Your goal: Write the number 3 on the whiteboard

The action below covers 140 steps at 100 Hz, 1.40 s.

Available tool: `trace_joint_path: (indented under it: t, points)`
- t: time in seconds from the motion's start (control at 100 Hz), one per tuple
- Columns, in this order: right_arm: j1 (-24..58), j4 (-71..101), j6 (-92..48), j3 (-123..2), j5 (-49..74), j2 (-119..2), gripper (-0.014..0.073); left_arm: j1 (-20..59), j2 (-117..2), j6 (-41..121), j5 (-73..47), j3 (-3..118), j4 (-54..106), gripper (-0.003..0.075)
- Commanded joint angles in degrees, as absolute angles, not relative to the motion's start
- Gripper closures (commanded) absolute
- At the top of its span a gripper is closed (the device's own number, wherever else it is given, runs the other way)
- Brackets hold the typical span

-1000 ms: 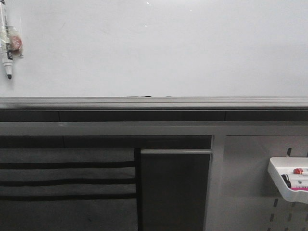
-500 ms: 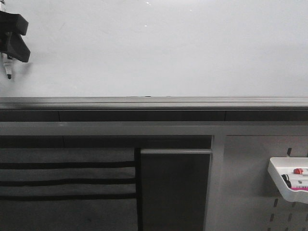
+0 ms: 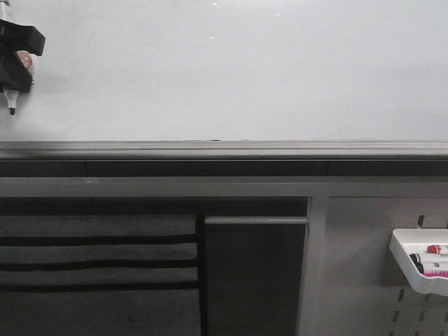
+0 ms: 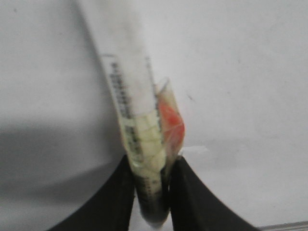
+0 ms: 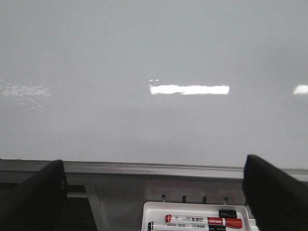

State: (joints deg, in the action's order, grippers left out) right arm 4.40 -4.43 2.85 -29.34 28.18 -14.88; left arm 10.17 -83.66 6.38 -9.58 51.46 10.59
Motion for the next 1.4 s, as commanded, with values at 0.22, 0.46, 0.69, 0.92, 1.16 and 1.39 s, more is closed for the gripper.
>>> trace_joint_path:
  t: [0.22, 0.46, 0.69, 0.92, 1.16, 1.39]
  points:
    - [4.14, -2.96, 2.47, -31.64, 24.57, -16.02, -0.0071, 10.56, -81.60, 6.35, -7.79, 53.36, 9.07, 0.0738]
    - [4.24, 7.44, -2.34, -38.92, 38.94, -22.22, -0.0071, 14.08, -75.07, 8.46, -23.92, 55.07, -2.24, 0.0738]
    - [4.24, 33.23, -32.57, -45.68, 53.08, -35.71, -0.0071, 24.78, -68.18, 28.46, -45.40, 59.01, 1.42, 0.0738]
    - [8.08, 46.81, -52.01, -52.04, 63.42, -49.52, -0.0057, 37.09, -68.23, 40.37, -59.71, 62.32, 11.17, 0.0738]
    - [22.32, 45.47, -55.97, -58.71, 61.18, -59.76, 0.0102, 45.67, -68.46, 40.60, -60.95, 64.08, 11.19, 0.0738]
    - [35.95, 40.58, -55.97, -64.37, 53.45, -67.91, 0.0118, 45.99, -68.46, 40.60, -61.28, 64.08, 11.19, 0.0738]
